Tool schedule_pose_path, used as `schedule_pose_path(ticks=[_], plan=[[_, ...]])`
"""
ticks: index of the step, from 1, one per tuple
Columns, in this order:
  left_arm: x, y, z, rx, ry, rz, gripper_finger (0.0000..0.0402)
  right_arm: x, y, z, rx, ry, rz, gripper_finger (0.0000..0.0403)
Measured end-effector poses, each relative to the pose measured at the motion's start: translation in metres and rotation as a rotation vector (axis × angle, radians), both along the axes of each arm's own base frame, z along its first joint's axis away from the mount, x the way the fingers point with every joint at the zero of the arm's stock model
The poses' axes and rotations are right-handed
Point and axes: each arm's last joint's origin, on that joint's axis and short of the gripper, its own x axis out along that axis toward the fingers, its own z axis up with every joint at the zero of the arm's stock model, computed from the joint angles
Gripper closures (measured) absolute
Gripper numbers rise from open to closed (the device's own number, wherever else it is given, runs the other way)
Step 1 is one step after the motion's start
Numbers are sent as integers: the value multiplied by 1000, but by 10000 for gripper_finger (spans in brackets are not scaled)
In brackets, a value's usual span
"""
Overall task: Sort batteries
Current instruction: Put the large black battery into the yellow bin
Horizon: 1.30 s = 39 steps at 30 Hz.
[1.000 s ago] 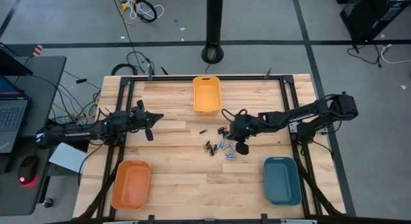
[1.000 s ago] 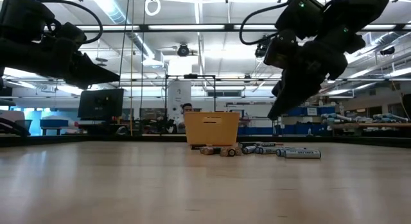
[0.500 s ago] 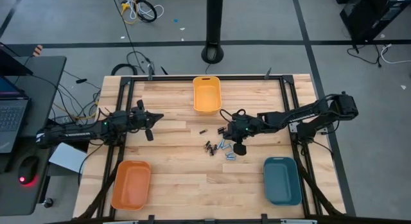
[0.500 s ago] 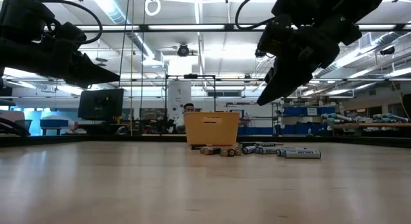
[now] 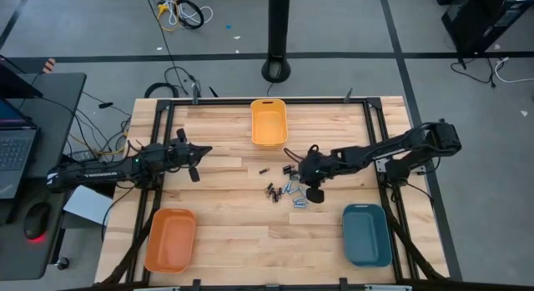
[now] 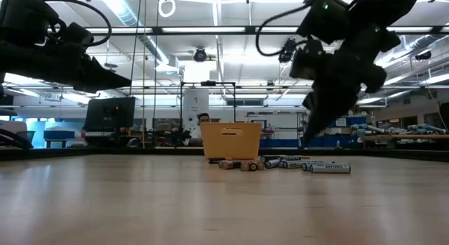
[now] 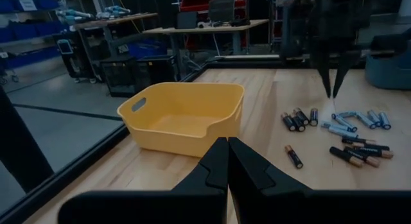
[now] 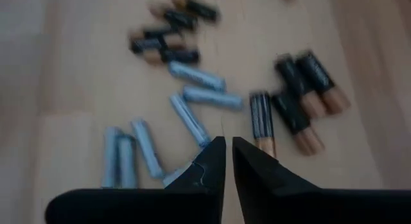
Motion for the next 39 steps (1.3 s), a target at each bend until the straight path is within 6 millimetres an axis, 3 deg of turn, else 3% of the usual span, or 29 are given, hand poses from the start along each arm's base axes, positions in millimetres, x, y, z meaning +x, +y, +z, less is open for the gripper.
schedule_pose_path(ticks=[9, 21, 33, 39], plan=[[-1, 1, 0, 23, 9, 43, 389, 8, -4, -30, -6, 86, -10, 326], [-1, 1, -2, -31, 13, 47, 389, 10, -4, -7, -14, 26, -10, 301], [-1, 1, -2, -37, 9, 46, 389, 10, -8, -13, -64, 67, -32, 251], [-1, 1, -2, -37, 9, 46, 389, 13, -9, -25, -68, 103, -16, 244]])
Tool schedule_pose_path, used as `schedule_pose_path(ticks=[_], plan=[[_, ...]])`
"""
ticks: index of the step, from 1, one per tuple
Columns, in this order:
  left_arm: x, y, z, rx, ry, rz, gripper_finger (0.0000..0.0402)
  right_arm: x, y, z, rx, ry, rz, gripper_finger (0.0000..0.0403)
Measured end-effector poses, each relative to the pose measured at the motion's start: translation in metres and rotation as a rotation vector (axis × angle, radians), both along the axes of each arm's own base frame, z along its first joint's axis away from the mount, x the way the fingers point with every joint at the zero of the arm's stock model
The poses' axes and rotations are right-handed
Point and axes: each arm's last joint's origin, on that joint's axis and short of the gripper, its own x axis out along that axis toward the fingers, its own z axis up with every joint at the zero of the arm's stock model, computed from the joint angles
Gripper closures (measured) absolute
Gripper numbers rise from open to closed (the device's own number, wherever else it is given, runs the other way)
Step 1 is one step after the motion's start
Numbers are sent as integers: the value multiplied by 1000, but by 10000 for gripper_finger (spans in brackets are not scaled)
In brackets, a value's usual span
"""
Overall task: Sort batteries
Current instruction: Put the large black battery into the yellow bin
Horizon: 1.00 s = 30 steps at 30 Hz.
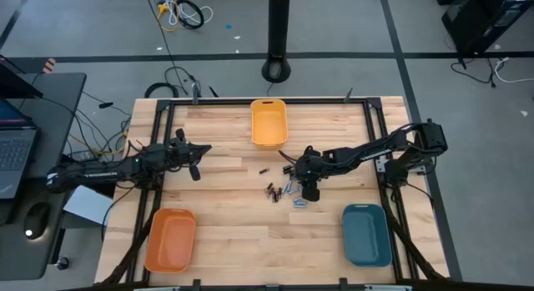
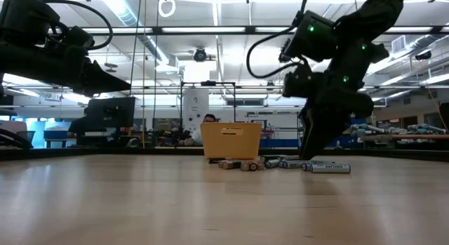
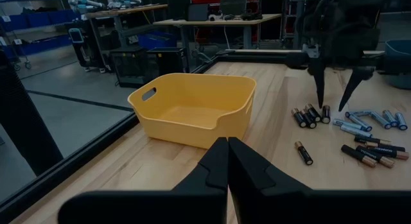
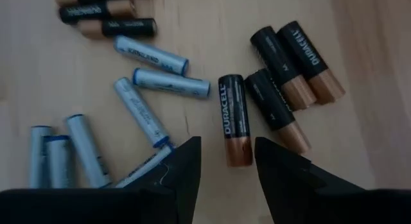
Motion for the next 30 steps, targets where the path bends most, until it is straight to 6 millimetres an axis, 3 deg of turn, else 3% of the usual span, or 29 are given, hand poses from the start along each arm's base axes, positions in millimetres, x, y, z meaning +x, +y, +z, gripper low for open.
schedule_pose_path(ticks=[9, 16, 25, 30], plan=[[0, 0, 0, -1, 0, 0, 389, 3, -1, -8, -16, 20, 9, 261], [0, 0, 0, -1, 0, 0, 389, 3, -1, -8, -19, 18, 35, 346], [0, 0, 0, -1, 0, 0, 389, 2, 2, 3, 0, 54, 58, 346], [0, 0, 0, -1, 0, 0, 389, 14, 5, 24, -7, 44, 86, 346]])
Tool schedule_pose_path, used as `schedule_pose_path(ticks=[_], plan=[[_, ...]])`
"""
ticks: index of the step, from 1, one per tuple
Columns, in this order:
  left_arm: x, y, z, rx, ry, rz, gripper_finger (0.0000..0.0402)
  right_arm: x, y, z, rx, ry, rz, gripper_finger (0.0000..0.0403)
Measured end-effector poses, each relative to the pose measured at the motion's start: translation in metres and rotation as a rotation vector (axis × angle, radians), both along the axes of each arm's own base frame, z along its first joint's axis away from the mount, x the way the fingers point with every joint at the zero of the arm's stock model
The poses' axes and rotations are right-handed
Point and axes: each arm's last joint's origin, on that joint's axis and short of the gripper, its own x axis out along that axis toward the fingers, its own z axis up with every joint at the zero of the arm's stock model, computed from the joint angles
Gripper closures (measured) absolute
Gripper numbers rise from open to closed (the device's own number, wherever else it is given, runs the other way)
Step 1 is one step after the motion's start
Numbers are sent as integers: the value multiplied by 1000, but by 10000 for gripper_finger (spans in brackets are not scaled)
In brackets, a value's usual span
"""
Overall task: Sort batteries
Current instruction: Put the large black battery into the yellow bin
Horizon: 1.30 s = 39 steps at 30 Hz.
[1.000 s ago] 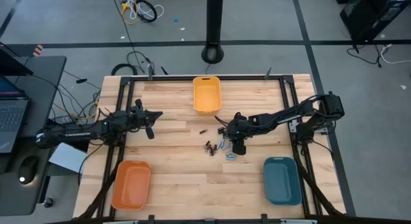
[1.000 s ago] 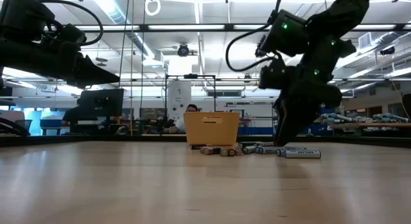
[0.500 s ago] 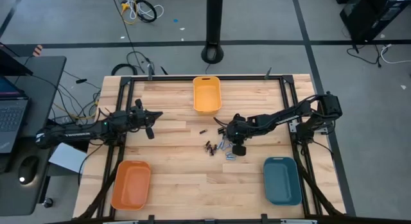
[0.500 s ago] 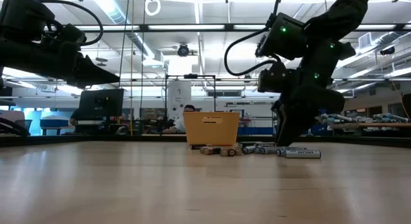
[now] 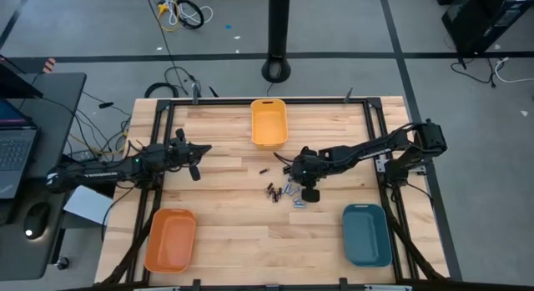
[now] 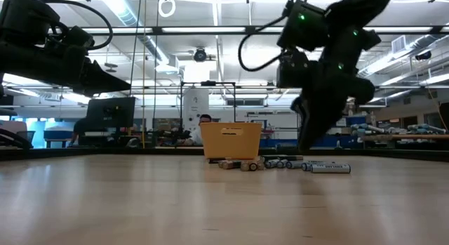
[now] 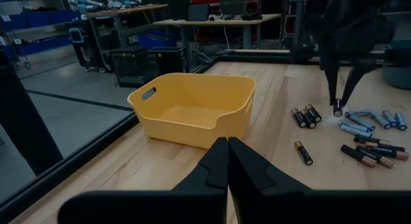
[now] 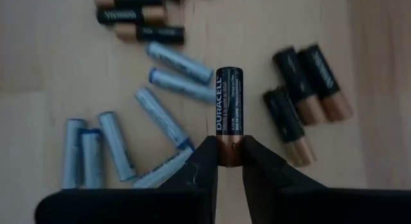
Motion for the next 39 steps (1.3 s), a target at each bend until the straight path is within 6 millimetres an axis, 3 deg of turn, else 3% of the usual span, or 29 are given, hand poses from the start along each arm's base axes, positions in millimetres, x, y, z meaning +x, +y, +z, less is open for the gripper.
schedule_pose_path(ticks=[6, 11, 16, 21, 25, 39], plan=[[0, 0, 0, 0, 0, 0, 389, 18, -1, 29, -38, -52, 73, 346], [0, 0, 0, 5, 2, -1, 389, 37, -13, 67, -117, -148, 107, 346], [0, 0, 0, 5, 2, -1, 389, 54, -43, 105, -170, -263, 64, 346], [0, 0, 0, 6, 2, 0, 389, 60, -79, 122, -236, -318, 19, 346], [0, 0, 0, 9, -1, 5, 389, 67, -107, 121, -246, -307, -34, 346], [2, 1, -3, 4, 39, 18, 389, 93, -180, 54, -147, -110, -72, 346]])
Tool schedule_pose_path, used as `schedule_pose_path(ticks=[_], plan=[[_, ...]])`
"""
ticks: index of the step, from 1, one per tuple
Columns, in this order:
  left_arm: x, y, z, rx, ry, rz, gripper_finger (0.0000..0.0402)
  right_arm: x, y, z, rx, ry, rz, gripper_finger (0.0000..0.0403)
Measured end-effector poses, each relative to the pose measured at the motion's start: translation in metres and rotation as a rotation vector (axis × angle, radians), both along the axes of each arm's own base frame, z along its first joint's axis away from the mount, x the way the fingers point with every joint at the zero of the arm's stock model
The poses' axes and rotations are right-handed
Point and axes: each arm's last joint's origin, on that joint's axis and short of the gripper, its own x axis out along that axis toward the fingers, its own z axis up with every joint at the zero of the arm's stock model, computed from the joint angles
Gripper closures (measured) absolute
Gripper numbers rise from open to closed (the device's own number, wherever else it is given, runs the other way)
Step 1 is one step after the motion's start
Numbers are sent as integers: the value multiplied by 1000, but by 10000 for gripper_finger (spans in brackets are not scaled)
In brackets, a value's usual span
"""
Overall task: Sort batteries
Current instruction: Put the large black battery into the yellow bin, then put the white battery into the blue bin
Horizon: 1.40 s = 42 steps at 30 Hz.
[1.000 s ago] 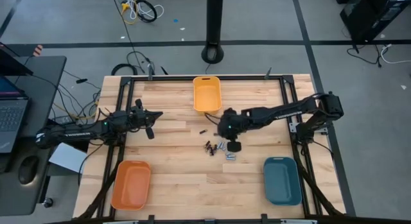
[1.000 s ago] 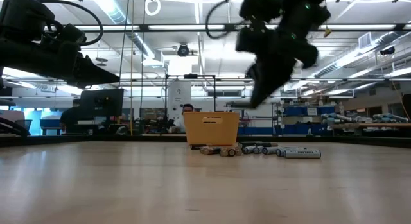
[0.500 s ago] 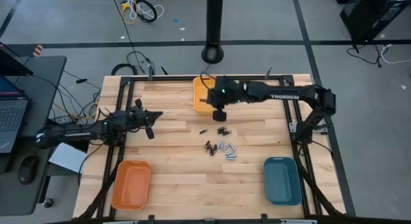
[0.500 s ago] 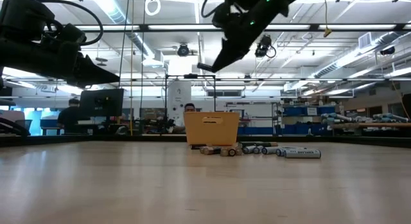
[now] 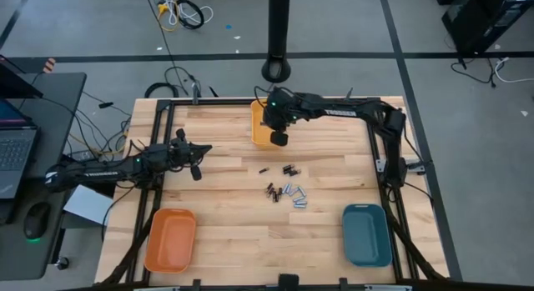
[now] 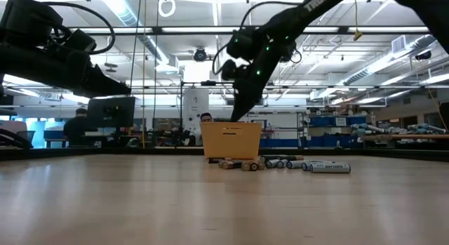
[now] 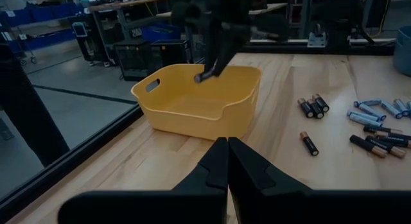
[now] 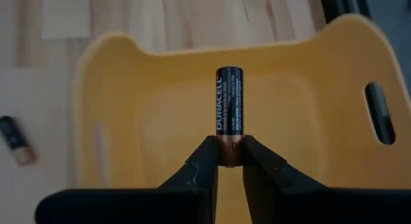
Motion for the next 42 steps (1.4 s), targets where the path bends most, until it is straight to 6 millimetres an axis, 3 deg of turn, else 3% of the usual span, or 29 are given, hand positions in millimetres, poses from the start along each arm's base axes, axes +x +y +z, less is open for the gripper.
schedule_pose_path(ticks=[11, 24, 34, 37, 42], plan=[[0, 0, 0, 0, -3, 0, 389, 6, -13, -30, 69, 109, -12, 329], [0, 0, 0, -3, -4, 1, 389, 5, -13, -30, 67, 120, -26, 312], [0, 0, 0, -4, -3, 1, 389, 9, -4, -30, 19, 145, -18, 252], [0, 0, 0, -4, -2, 1, 389, 6, 3, -18, -3, 155, 1, 235], [0, 0, 0, -4, 0, 1, 389, -2, 27, 32, -103, 91, 46, 240]])
